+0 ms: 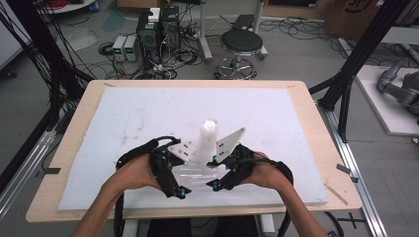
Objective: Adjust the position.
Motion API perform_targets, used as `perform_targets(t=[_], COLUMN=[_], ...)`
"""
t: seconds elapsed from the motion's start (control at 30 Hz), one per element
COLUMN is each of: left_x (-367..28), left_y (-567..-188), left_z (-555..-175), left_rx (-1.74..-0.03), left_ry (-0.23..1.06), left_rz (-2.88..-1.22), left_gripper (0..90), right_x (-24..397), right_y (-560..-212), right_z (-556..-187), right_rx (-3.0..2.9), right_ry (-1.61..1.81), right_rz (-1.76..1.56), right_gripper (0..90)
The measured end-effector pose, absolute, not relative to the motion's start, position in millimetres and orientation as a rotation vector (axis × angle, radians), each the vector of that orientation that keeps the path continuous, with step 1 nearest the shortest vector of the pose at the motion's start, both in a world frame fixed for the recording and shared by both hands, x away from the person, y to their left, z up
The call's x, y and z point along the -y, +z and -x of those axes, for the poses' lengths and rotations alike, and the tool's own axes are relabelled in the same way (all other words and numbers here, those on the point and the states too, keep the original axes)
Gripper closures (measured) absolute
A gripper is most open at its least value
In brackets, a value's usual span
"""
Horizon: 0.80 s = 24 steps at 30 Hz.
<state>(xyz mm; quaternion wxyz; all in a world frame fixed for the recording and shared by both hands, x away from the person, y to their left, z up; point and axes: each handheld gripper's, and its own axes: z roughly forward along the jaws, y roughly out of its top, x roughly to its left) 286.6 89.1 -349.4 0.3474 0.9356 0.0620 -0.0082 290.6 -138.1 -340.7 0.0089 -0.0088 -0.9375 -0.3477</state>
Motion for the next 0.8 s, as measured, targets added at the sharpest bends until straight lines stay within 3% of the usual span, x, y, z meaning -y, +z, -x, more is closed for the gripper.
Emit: perform_targets(t=[0.3, 0.57, 0.8], left_x=[-128, -141, -144], left_y=[-364, -384, -399], left_z=[-279, -272, -269], left_rx=[-0.259, -0.300, -0.277], left_ry=[0.003, 0.057, 0.010], left_rz=[-2.043, -1.841, -1.721], left_gripper=[1.7, 1.7, 1.7], right_x=[165, 180, 186], right_y=[-351, -367, -381], right_z=[-289, -287, -285], right_rx=[2.793, 2.648, 2.503], right_ry=[-1.404, -1.624, -1.782], right_rz=[0.115, 0.175, 0.156], right_gripper=[42.3, 42.3, 42.2])
